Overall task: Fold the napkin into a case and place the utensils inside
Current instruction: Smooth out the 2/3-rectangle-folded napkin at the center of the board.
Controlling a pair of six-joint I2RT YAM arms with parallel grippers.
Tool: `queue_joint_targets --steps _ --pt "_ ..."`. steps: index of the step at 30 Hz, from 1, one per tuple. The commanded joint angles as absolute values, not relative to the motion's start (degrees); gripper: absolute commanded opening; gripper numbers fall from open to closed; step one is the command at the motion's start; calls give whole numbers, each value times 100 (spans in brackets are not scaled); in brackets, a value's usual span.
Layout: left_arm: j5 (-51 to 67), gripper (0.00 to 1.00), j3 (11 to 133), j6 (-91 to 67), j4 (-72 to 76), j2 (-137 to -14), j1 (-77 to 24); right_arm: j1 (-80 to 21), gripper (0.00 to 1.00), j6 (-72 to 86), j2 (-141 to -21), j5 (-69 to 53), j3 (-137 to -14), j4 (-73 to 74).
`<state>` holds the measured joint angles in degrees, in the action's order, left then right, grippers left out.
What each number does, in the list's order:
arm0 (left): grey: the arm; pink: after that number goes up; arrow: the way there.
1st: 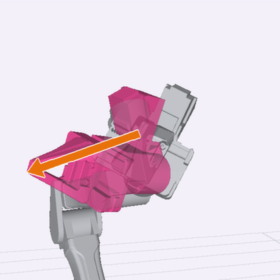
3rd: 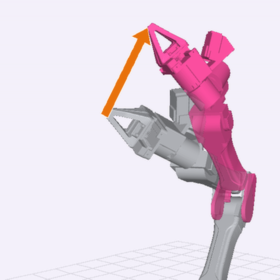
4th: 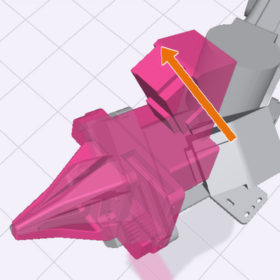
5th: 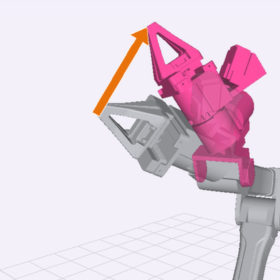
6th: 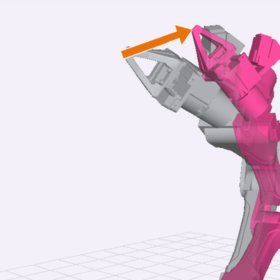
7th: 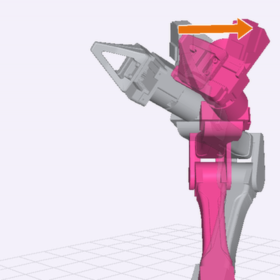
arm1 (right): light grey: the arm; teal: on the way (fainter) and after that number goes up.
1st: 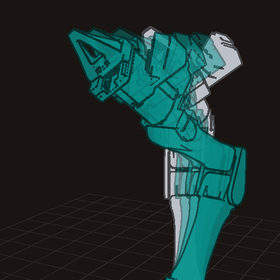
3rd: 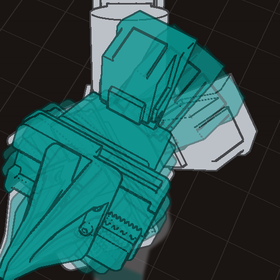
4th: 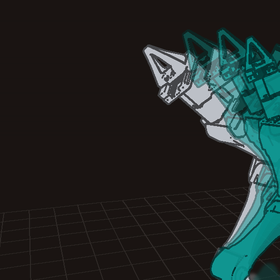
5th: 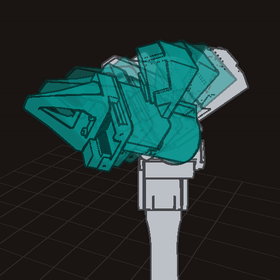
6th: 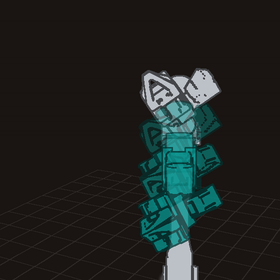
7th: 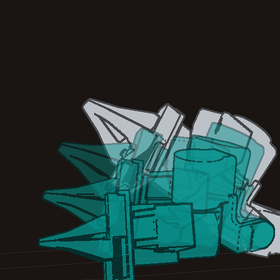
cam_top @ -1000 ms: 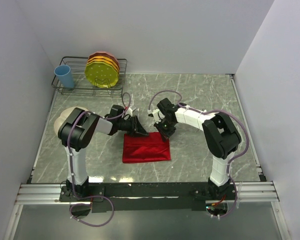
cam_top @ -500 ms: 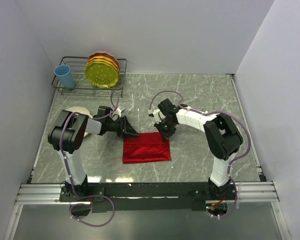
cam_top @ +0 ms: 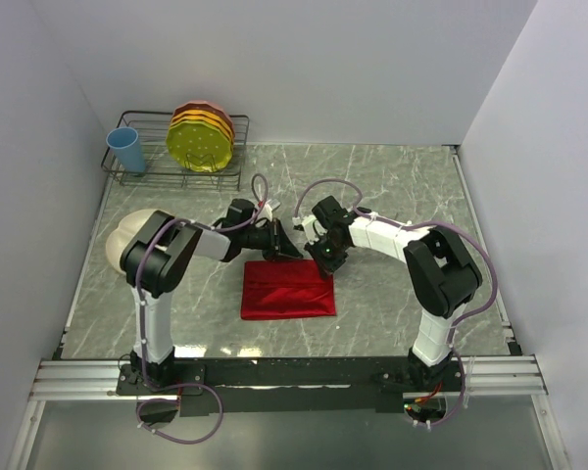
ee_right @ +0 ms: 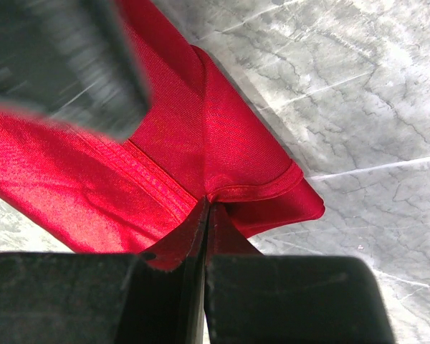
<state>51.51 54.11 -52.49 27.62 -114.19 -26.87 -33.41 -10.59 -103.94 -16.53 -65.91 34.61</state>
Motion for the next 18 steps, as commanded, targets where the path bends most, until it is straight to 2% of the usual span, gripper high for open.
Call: queue_joint_targets --steps 1,11,18 --pt "4835 10 5782 -5740 3147 -11689 -2777 -3375 0 -1142 -10116 -1591 -6548 3489" --pt "4659 7 6003 -6021 3252 -12032 -3181 -3375 0 -1274 -10099 -1582 -6504 3489" --pt "4378 4 6205 -5608 2313 -12322 -3243 -3375 0 -1301 -10055 -1643 -6592 3551"
